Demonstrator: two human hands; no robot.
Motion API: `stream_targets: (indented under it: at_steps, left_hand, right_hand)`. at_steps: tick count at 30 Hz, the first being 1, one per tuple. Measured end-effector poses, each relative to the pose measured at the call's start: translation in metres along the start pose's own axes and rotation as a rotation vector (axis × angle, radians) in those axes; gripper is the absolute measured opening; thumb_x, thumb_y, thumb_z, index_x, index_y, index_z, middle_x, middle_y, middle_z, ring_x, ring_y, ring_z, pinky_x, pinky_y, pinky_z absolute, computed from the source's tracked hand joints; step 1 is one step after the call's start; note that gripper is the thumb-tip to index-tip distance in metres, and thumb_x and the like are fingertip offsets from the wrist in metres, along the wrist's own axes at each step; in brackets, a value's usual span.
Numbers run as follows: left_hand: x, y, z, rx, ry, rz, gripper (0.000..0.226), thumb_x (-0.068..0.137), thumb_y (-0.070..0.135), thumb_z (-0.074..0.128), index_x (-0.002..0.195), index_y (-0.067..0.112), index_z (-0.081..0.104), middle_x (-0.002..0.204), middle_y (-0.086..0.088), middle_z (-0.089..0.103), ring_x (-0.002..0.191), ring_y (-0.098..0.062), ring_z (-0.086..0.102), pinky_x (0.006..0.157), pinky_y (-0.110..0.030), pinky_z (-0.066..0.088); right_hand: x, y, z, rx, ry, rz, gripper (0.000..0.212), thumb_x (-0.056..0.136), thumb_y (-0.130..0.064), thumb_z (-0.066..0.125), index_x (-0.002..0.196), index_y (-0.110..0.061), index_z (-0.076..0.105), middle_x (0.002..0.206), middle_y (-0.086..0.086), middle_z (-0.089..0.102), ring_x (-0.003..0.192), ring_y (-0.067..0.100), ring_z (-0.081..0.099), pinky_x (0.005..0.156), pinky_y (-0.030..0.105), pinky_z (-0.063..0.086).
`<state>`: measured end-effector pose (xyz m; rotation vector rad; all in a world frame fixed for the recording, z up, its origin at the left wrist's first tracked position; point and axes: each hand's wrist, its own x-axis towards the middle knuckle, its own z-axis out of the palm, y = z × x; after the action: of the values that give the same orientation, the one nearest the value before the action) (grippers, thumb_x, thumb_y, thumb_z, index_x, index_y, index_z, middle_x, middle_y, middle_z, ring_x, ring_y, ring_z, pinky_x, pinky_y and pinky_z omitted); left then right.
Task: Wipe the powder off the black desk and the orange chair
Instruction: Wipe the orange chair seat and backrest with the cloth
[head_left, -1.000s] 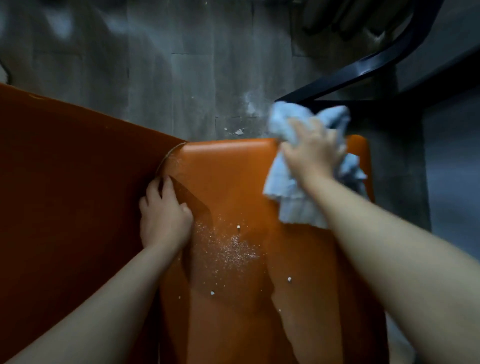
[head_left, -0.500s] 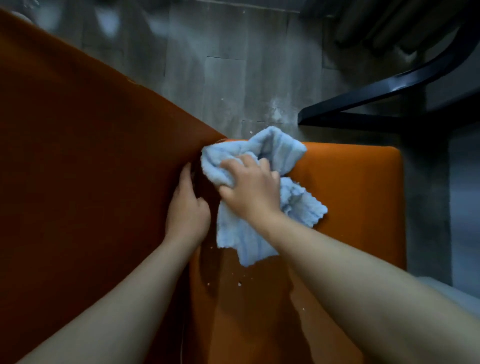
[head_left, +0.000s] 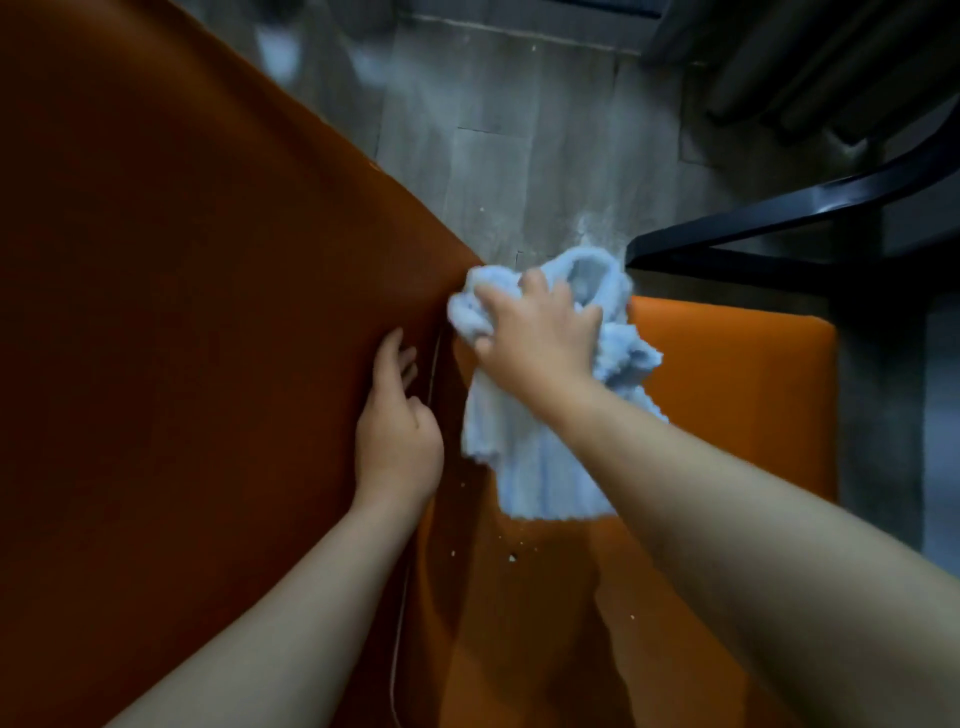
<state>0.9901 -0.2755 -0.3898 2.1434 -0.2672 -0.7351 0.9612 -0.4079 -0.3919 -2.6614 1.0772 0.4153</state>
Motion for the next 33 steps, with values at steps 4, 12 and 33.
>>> stream_targets:
  at_steps: [4,12,33]
  left_hand:
    - [0.002,-0.004,0.002,-0.005,-0.001,0.005,0.065,0.088,-0.012,0.032,0.146,0.018,0.026,0.141,-0.002,0.046,0.130,-0.011,0.044,0.101,-0.018,0.030]
    - [0.004,-0.004,0.002,0.072,-0.072,-0.009,0.063,0.090,-0.009,0.034,0.147,0.017,0.026,0.145,-0.003,0.042,0.133,-0.013,0.040,0.100,-0.015,0.026]
    - [0.017,-0.008,0.023,0.594,-0.372,0.077,0.064,0.092,0.002,0.037,0.150,0.021,0.020,0.160,0.003,0.005,0.145,-0.020,0.013,0.116,-0.031,0.016]
  right_hand:
    - [0.009,-0.008,0.009,-0.101,-0.094,-0.071,0.043,0.088,-0.036,0.052,0.131,-0.035,0.046,0.130,0.004,0.042,0.120,0.031,0.041,0.089,0.045,0.034]
    - [0.002,0.016,-0.012,-0.014,-0.135,-0.149,0.041,0.088,-0.040,0.051,0.128,-0.042,0.049,0.136,0.001,0.039,0.124,0.032,0.036,0.096,0.048,0.032]
    - [-0.049,0.078,0.041,0.077,-0.021,-0.453,0.049,0.069,-0.027,0.064,0.118,-0.032,0.064,0.133,0.008,0.055,0.102,0.045,0.054,0.073,0.049,0.046]
